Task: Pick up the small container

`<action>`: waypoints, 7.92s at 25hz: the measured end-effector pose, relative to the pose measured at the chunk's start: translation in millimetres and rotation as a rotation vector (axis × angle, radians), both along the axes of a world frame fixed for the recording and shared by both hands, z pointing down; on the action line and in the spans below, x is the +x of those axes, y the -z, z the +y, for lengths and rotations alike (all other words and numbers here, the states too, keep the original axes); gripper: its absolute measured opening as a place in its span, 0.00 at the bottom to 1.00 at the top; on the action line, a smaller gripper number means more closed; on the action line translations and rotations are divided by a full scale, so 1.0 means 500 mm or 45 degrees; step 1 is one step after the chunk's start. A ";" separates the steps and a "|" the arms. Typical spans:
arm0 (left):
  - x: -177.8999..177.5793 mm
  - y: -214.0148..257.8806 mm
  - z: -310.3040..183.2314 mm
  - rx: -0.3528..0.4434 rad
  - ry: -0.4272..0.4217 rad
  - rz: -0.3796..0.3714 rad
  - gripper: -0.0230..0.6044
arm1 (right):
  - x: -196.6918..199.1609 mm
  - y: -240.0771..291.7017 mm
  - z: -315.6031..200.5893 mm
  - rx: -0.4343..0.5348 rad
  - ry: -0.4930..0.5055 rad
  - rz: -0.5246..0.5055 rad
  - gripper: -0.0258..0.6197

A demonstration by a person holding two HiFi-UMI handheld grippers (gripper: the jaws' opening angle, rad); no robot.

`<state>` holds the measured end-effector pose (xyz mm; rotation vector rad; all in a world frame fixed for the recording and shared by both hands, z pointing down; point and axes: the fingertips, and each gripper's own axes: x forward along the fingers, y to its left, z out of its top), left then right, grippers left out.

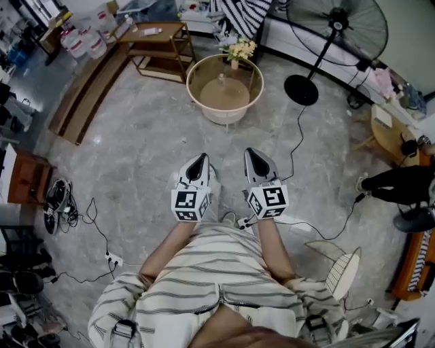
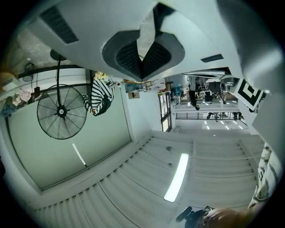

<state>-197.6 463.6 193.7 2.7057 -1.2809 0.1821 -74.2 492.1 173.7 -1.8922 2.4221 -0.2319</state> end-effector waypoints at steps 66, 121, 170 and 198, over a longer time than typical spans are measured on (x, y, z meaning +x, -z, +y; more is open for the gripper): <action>0.331 -0.259 -1.213 -0.244 0.123 -0.101 0.04 | 0.293 -0.241 -1.223 -0.231 0.112 0.112 0.05; 0.445 -1.080 -1.450 -0.436 0.128 -0.301 0.64 | 0.352 -0.887 -1.321 -0.509 0.134 -0.103 0.05; 0.462 -1.219 -1.559 -0.432 0.239 -0.484 0.56 | 0.427 -0.981 -1.330 -0.606 0.034 -0.068 0.06; 0.432 -0.899 -1.478 -0.422 0.277 -0.328 0.56 | 0.422 -0.735 -1.284 -0.458 0.020 -0.027 0.06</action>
